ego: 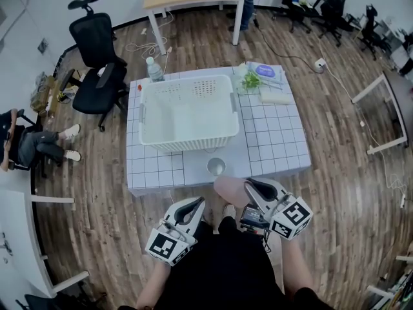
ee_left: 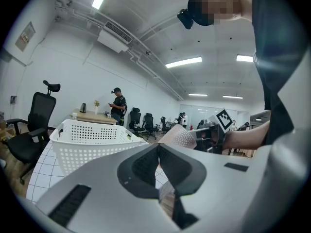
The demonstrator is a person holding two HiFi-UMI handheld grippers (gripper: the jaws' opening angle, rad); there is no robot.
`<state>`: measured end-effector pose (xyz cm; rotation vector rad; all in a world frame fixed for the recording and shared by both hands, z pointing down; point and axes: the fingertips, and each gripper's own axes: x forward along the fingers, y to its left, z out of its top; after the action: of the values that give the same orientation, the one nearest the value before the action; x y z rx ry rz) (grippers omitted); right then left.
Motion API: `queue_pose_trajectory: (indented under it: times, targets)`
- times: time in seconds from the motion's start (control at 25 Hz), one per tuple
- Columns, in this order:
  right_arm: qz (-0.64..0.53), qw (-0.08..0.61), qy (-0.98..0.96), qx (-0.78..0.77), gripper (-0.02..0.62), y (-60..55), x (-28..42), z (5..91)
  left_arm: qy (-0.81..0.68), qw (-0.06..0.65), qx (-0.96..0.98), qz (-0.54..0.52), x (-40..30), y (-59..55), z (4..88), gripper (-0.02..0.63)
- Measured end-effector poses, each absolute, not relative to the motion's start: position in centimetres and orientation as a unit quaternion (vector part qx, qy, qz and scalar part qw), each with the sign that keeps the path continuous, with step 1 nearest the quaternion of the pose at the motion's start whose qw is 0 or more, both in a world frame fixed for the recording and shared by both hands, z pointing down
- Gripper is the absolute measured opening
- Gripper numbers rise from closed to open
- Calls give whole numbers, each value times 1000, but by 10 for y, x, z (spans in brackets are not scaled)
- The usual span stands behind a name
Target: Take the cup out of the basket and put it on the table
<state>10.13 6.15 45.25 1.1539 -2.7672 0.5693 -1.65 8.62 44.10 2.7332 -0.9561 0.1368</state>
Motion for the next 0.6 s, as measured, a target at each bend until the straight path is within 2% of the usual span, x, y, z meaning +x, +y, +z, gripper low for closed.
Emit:
queue_pose_trajectory:
  times: [0.6]
  targets:
    - [164,11,-915,369,38,60,96,435,-332,115,935,45,-22,81,436,9]
